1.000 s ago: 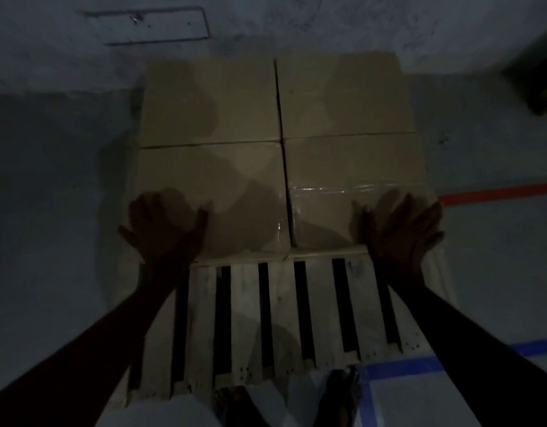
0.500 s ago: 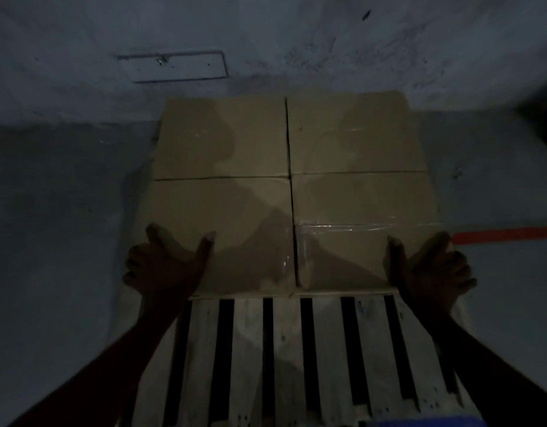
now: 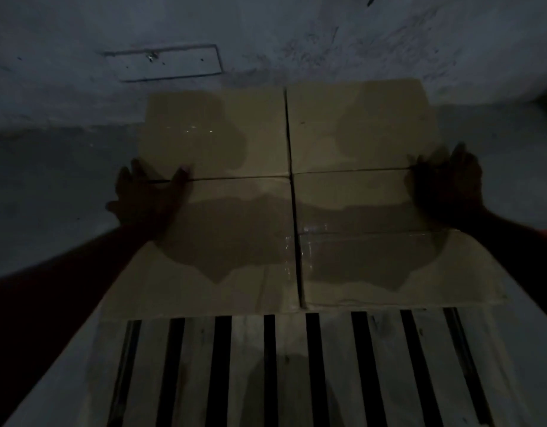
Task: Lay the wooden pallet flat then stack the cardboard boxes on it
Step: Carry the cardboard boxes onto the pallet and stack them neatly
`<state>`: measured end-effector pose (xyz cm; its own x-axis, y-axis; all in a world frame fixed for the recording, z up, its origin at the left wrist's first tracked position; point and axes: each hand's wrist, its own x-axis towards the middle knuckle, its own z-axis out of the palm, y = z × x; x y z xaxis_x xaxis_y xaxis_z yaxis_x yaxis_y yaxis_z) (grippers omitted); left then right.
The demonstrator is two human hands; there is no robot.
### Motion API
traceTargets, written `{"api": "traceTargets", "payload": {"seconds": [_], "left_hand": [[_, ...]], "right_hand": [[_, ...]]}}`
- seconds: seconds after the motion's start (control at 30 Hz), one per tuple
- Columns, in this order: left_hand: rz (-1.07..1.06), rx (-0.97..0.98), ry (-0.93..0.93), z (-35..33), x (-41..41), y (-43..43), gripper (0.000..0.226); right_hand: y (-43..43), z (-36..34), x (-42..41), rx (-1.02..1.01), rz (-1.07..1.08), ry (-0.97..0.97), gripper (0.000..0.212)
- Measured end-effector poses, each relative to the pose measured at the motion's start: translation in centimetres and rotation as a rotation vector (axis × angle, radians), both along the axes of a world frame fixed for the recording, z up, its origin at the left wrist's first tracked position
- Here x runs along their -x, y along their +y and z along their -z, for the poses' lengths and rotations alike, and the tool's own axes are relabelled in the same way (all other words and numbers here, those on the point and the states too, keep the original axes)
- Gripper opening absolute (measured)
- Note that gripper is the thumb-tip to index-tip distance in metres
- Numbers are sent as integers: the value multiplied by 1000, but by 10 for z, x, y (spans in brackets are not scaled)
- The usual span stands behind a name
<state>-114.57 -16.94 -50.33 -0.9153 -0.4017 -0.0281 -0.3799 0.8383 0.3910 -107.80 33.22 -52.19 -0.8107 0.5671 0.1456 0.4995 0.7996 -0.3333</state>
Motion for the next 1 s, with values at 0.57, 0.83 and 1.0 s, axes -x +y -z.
{"api": "traceTargets", "payload": {"seconds": [0.57, 0.83, 1.0], "left_hand": [[159, 265, 22, 8, -12, 18, 109], [256, 117, -279, -21, -11, 0, 145], [268, 175, -261, -12, -9, -6, 148]], "right_hand": [[-28, -3, -10, -42, -70, -152, 87], [-19, -35, -18, 213, -188, -449, 149], [-21, -33, -14, 197, -198, -417, 150]]}}
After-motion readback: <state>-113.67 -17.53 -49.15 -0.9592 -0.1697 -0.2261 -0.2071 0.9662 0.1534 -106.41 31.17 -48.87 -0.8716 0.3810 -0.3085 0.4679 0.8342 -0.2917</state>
